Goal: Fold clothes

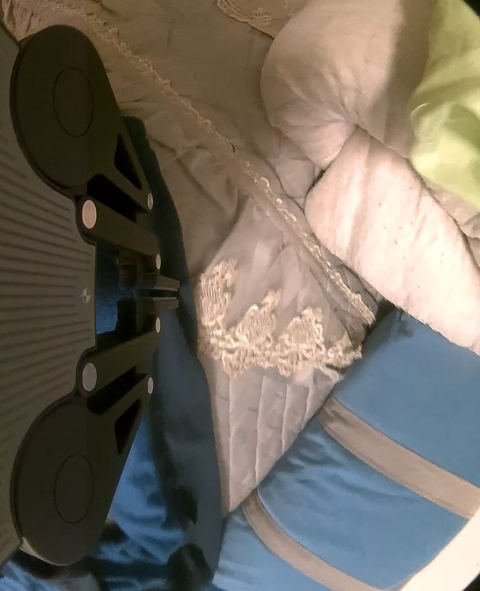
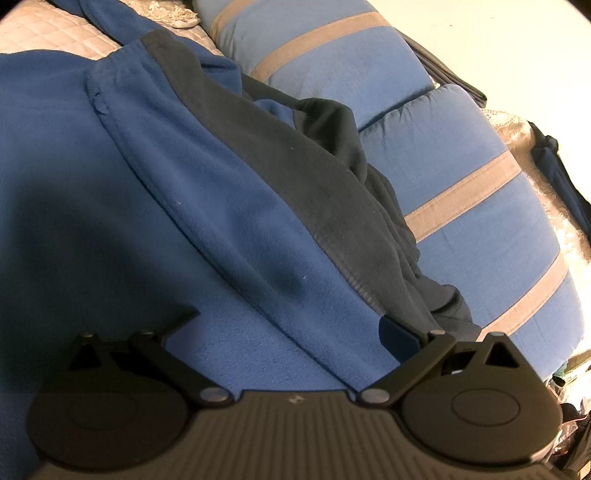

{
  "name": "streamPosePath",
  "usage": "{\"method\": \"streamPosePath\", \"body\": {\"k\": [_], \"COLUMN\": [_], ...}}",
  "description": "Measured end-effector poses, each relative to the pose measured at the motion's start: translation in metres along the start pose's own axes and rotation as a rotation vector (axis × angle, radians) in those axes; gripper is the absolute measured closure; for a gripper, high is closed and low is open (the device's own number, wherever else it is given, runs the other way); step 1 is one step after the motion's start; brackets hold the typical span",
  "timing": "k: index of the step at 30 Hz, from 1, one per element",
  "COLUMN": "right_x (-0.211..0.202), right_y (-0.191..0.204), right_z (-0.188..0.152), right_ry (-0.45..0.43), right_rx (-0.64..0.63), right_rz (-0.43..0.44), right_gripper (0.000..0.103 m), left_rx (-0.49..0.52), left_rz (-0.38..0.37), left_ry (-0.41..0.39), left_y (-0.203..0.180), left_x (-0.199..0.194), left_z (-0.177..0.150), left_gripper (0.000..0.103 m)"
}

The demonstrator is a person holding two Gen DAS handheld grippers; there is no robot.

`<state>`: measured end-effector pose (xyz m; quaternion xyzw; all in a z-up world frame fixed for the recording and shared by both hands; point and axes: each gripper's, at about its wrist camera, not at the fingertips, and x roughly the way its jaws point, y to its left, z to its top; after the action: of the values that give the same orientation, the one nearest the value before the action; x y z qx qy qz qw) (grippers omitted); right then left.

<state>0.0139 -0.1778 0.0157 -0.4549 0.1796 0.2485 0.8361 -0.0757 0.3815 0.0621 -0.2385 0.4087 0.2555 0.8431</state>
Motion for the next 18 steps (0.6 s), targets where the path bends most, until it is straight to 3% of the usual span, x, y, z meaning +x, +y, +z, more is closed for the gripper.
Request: {"method": "streamPosePath", "body": {"k": [5, 8, 10, 13, 15, 18], "right_x": [0.0, 0.0, 0.0, -0.001, -0.001, -0.002], "right_y": [0.0, 0.001, 0.001, 0.001, 0.001, 0.002], "right_z": [0.0, 0.0, 0.0, 0.0, 0.001, 0.002], "right_ry": [0.0, 0.0, -0.002, -0.005, -0.008, -0.013], "right_rx": [0.0, -0.001, -0.004, -0.01, -0.013, -0.019], "right_rz": [0.0, 0.0, -0.001, 0.0, 0.001, 0.003], "right_gripper": [0.0, 0.0, 0.0, 0.0, 0.0, 0.0], "left_rx": [0.035, 0.01, -0.031, -0.113, -0.17, -0.253], "left_rz": [0.085, 0.037, -0.019, -0.111, -0.176, -0.254], "left_ry": [-0.012, -0.06, -0.044, -0.028, -0.031, -0.063], "left_y": [0.006, 0.018, 0.025, 0.041, 0.052, 0.072], "left_x": [0.022, 0.02, 0.013, -0.015, -0.037, -0.069], "left_z": [-0.015, -0.02, -0.017, -0.015, -0.015, -0.027], "left_gripper": [0.103, 0.102, 0.101, 0.086, 0.063, 0.049]}}
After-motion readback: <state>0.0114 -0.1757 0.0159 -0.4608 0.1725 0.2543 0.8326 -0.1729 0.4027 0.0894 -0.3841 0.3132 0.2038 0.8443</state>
